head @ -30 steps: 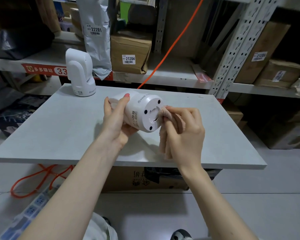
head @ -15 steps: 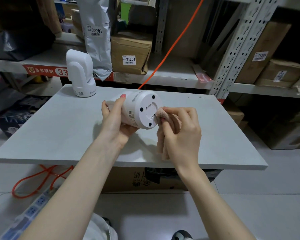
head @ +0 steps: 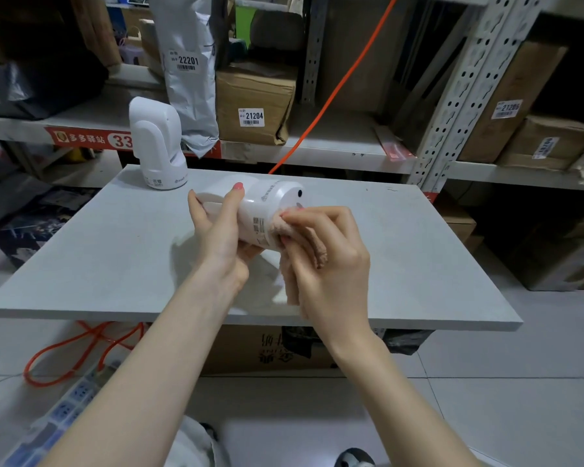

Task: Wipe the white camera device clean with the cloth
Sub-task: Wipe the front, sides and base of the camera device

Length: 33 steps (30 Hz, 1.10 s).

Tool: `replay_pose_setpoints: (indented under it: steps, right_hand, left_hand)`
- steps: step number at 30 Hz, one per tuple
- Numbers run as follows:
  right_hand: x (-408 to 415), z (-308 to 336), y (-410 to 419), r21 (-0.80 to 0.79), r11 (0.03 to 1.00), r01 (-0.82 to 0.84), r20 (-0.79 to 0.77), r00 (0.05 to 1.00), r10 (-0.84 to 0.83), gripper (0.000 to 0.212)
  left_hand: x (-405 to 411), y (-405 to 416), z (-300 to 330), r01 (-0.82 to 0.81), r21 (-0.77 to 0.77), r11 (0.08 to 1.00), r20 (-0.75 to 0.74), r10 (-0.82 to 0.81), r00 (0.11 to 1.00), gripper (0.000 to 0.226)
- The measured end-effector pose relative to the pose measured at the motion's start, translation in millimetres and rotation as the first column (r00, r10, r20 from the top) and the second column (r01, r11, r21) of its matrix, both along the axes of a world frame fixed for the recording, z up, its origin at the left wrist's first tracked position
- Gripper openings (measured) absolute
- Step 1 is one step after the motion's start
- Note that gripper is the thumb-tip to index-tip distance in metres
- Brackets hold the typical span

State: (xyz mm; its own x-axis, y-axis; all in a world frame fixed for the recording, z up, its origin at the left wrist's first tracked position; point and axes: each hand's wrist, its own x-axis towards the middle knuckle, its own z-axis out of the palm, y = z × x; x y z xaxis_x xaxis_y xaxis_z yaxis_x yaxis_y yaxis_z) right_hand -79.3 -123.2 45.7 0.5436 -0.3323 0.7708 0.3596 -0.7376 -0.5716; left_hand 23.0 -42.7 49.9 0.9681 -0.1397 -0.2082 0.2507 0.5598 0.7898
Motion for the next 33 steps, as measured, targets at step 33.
replay_pose_setpoints:
  steps: [33]
  right_hand:
    - [29.4,9.3,-24.0,0.501,0.854,-0.144,-0.395,0.839,0.373,0.055]
  left_hand:
    - [-14.7,-18.5,-6.0,-0.206,0.619,0.758,0.473,-0.151,0.868,0.094]
